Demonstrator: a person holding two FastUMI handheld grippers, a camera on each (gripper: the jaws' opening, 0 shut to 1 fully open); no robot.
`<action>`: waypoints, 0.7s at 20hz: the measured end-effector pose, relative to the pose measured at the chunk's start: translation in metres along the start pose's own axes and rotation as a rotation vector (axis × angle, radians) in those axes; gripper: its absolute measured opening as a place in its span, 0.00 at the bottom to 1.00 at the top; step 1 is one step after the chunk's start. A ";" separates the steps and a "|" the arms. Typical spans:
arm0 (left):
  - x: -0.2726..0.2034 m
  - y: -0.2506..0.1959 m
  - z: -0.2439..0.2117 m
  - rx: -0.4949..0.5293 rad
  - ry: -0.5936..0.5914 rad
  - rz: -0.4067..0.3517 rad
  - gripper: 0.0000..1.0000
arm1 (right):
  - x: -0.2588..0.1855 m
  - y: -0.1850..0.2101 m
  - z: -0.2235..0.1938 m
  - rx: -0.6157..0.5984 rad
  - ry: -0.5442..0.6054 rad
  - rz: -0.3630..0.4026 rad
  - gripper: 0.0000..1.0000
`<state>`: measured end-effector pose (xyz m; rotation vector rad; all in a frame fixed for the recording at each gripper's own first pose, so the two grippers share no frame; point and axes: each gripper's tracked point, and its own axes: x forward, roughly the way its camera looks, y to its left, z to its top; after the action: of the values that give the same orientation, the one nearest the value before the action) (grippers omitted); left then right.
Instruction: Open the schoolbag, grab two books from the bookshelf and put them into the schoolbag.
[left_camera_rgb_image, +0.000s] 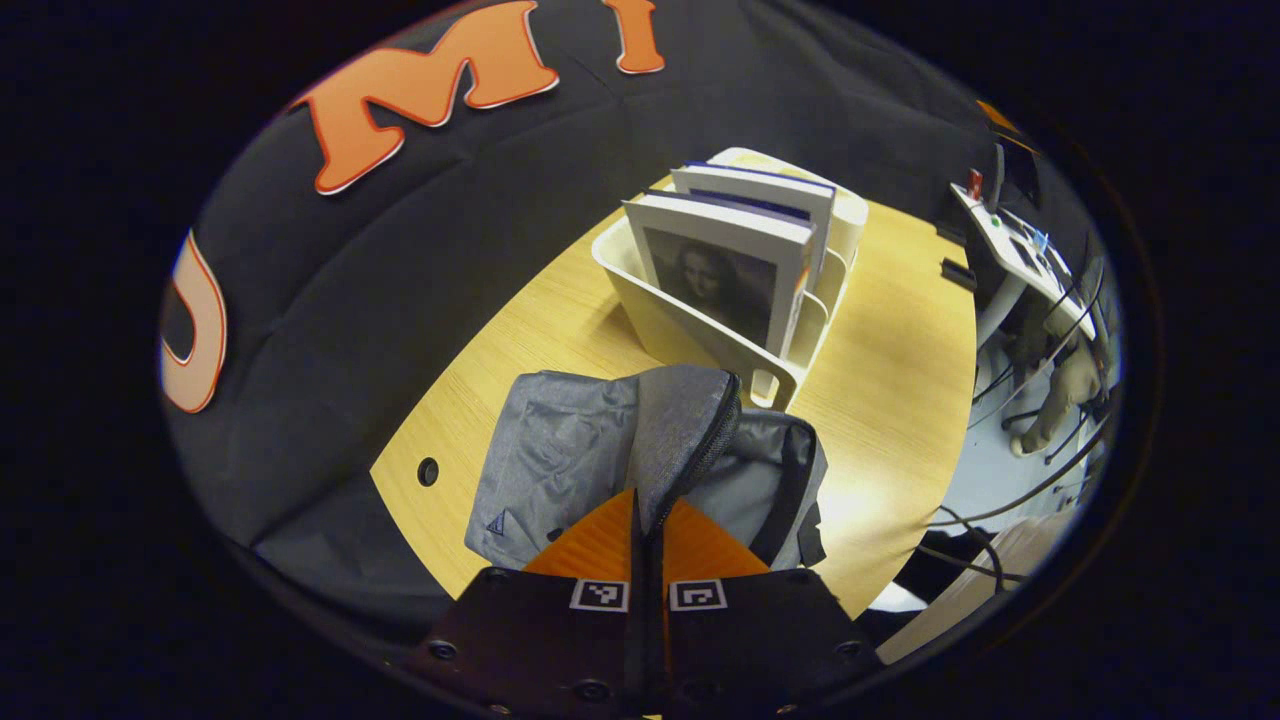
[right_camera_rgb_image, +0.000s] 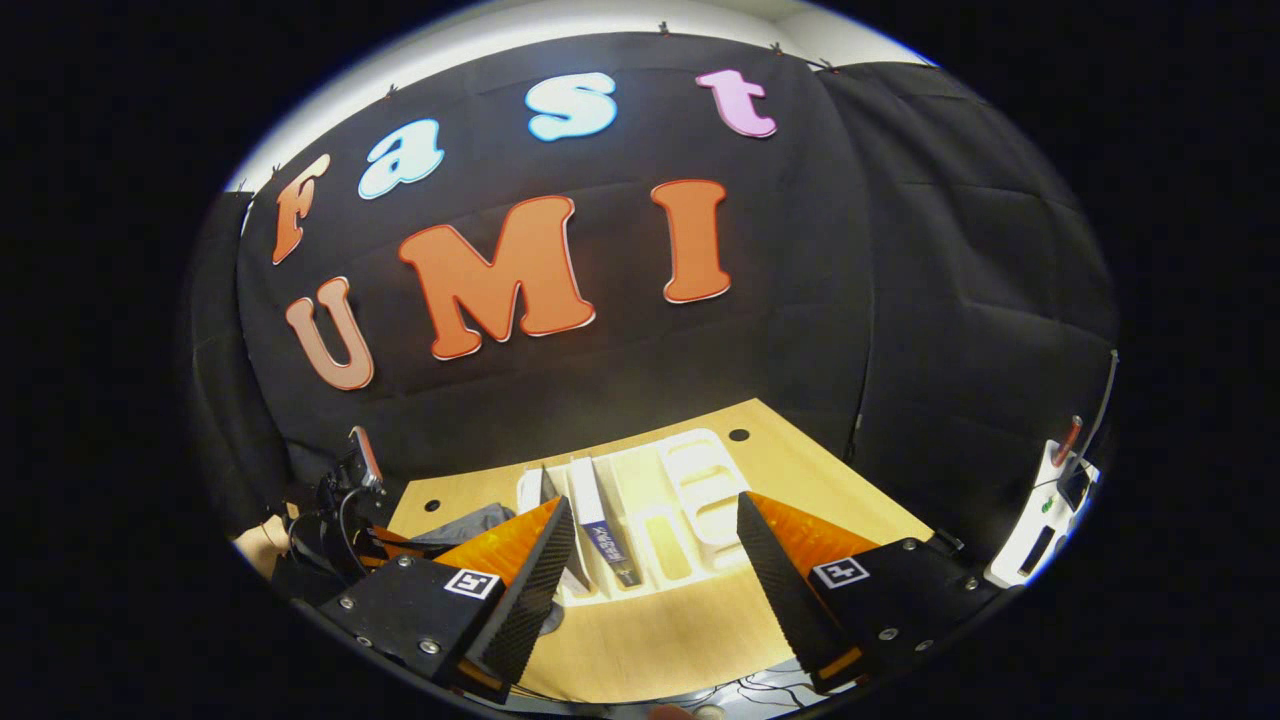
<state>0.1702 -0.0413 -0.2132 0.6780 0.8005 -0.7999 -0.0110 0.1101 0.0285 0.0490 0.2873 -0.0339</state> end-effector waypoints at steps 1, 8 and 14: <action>-0.002 0.007 0.004 -0.020 -0.012 -0.013 0.01 | 0.007 0.016 0.008 -0.009 0.024 0.016 0.98; 0.004 0.024 0.013 -0.098 -0.055 -0.103 0.01 | 0.087 0.099 0.022 -0.123 0.292 0.059 0.98; 0.013 0.034 0.019 -0.148 -0.058 -0.128 0.01 | 0.163 0.142 -0.027 -0.146 0.576 0.067 0.99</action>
<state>0.2109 -0.0425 -0.2067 0.4738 0.8475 -0.8630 0.1429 0.2488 -0.0377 -0.0790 0.8625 0.0700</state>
